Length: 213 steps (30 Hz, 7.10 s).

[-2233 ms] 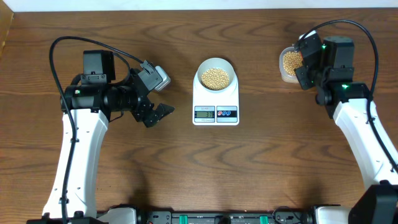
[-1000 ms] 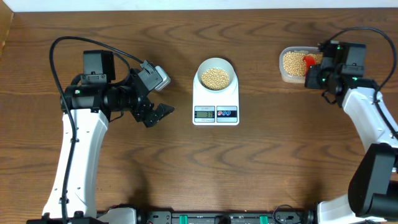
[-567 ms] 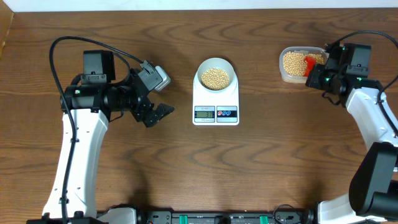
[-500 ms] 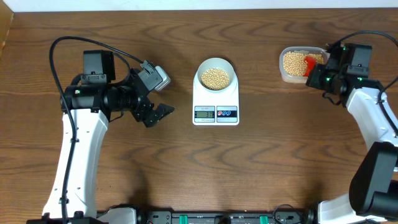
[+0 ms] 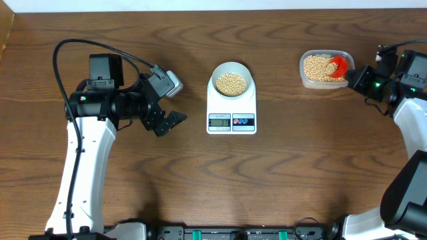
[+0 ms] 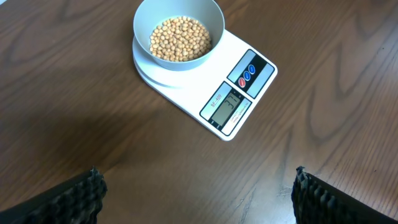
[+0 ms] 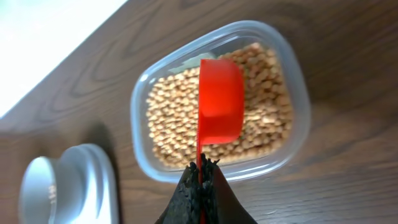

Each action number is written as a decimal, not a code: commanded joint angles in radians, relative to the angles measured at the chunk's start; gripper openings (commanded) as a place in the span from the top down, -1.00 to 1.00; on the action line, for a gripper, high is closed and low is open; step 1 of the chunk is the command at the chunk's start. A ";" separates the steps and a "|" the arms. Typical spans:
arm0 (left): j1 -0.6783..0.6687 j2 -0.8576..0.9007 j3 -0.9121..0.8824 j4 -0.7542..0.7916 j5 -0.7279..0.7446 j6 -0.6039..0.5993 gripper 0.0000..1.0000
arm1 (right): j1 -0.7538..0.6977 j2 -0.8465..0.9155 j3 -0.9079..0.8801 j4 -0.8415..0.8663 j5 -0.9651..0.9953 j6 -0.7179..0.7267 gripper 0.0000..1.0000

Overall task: Scoop item into bowl and weigh 50g on scale
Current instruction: 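Dip the red scoop into the soybeans and scoop with the right gripper, then lift the filled scoop and carry it over the white bowl, then tilt the red scoop with the right gripper to pour soybeans into bowl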

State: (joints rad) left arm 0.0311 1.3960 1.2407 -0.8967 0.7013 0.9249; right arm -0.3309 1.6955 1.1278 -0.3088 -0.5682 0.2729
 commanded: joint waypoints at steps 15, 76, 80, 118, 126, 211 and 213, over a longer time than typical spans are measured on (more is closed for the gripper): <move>0.000 -0.010 0.018 -0.003 0.012 0.017 -0.96 | -0.056 0.018 0.003 -0.008 -0.285 0.015 0.98; 0.000 -0.010 0.018 -0.004 0.012 0.017 -0.96 | 0.470 0.018 0.003 0.274 -0.351 -0.481 0.98; 0.000 -0.010 0.018 -0.003 0.012 0.017 -0.95 | 0.470 0.018 0.003 0.256 -0.327 -0.550 0.98; 0.000 -0.010 0.018 -0.003 0.012 0.017 -0.96 | 0.481 0.012 0.003 0.225 -0.269 -0.674 0.98; 0.000 -0.010 0.018 -0.004 0.012 0.017 -0.96 | 0.492 0.010 0.003 0.253 -0.258 -0.686 0.98; 0.000 -0.010 0.018 -0.004 0.012 0.017 -0.96 | 0.535 -0.041 0.003 0.159 -0.159 -0.700 0.98; 0.000 -0.010 0.018 -0.003 0.012 0.017 -0.96 | 0.542 -0.041 0.003 0.161 -0.160 -0.742 0.98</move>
State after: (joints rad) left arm 0.0311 1.3960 1.2407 -0.8967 0.7017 0.9249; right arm 0.1947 1.6737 1.1267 -0.1471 -0.7174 -0.4297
